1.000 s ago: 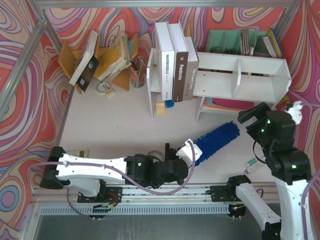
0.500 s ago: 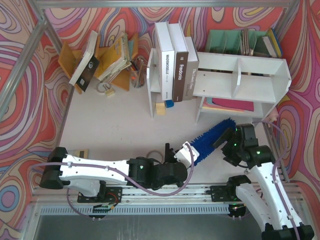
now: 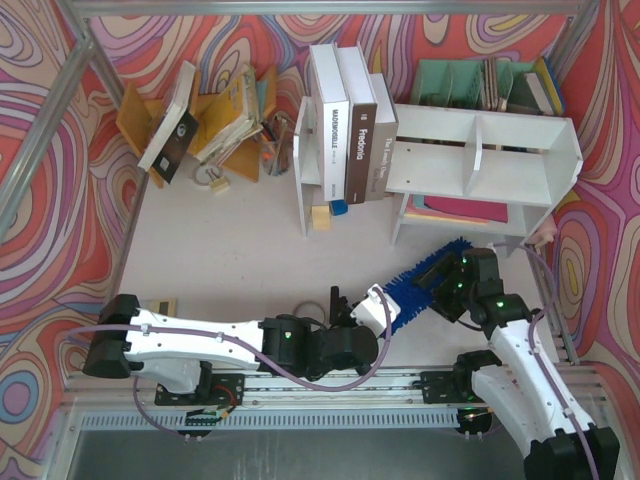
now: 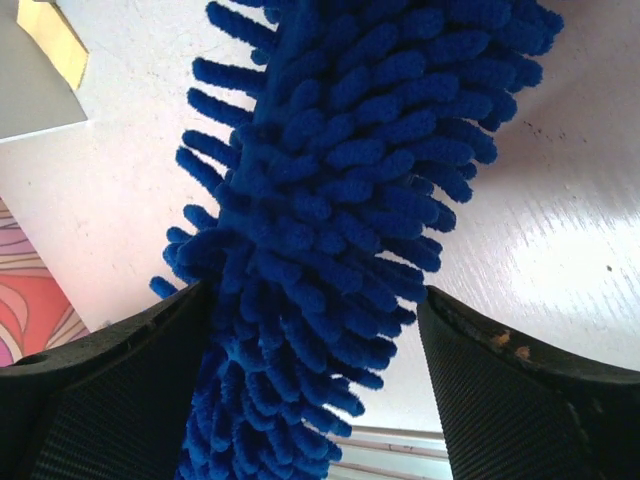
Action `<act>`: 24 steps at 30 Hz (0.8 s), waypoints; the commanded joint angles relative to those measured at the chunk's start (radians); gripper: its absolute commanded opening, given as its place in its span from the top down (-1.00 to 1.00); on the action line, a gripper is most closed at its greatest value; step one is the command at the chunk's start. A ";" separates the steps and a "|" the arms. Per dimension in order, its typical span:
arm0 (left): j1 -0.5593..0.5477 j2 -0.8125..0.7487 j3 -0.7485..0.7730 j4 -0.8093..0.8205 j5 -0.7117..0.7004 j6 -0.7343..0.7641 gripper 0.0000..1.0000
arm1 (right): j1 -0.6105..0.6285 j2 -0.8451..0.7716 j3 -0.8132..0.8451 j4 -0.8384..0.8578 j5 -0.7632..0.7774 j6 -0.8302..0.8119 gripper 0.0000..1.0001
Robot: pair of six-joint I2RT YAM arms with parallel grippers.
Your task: Dust the bookshelf with a duster
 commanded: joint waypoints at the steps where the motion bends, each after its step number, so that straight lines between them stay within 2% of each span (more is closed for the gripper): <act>1: -0.004 0.017 0.023 0.021 0.021 -0.004 1.00 | -0.003 0.022 -0.066 0.132 0.021 0.046 -0.48; 15: -0.004 -0.011 0.009 0.126 0.116 0.025 1.00 | 0.051 0.107 -0.090 0.286 0.066 0.092 -0.51; 16: -0.005 -0.013 0.007 0.127 0.111 0.027 1.00 | 0.056 0.112 -0.083 0.274 0.081 0.095 -0.46; 19: -0.005 -0.008 0.012 0.099 0.086 0.035 1.00 | 0.063 0.116 -0.068 0.244 0.106 0.097 -0.15; 20: -0.005 -0.005 0.012 0.083 0.078 0.035 0.97 | 0.065 0.109 -0.065 0.229 0.114 0.099 0.02; 22: -0.005 0.000 0.009 0.051 0.074 0.035 0.77 | 0.065 0.082 -0.052 0.188 0.135 0.102 0.36; 24: -0.003 0.006 0.007 0.020 0.066 0.028 0.53 | 0.067 0.051 -0.039 0.147 0.148 0.103 0.57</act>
